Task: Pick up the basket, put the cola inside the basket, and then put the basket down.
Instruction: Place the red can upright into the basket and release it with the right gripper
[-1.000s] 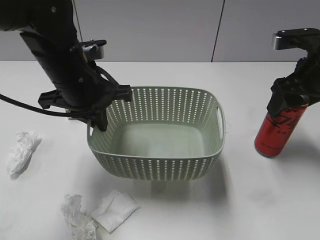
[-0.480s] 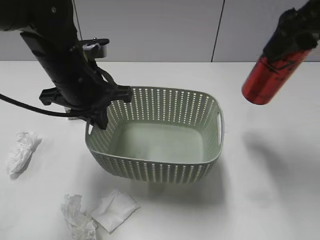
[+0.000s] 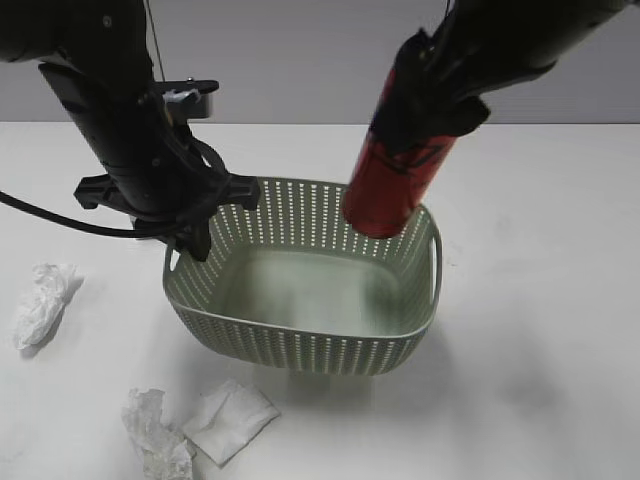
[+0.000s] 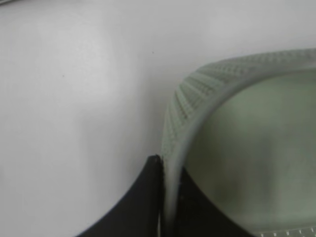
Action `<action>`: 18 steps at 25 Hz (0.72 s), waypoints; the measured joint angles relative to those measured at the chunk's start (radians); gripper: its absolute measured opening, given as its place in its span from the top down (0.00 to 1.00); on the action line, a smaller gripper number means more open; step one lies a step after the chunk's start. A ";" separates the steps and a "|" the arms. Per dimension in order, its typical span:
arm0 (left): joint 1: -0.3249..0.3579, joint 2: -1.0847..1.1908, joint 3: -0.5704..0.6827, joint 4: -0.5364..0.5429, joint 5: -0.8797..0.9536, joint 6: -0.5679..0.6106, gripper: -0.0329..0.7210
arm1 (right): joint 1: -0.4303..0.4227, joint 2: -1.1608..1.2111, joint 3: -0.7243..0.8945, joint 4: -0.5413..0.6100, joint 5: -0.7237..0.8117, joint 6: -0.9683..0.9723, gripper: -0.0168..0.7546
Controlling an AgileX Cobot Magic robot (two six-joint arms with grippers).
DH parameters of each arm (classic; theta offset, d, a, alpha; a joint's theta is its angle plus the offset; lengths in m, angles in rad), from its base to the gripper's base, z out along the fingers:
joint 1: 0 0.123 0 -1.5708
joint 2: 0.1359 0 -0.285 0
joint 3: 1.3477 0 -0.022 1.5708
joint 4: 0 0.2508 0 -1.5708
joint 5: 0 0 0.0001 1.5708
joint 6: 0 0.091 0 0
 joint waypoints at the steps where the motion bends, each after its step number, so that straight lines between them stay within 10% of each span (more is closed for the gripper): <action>1: 0.000 0.000 0.000 0.000 0.001 0.000 0.96 | 0.016 0.017 -0.001 0.000 -0.014 0.000 0.30; 18: 0.000 0.002 0.002 0.024 0.011 0.001 0.96 | 0.037 0.296 -0.023 0.030 -0.004 -0.060 0.18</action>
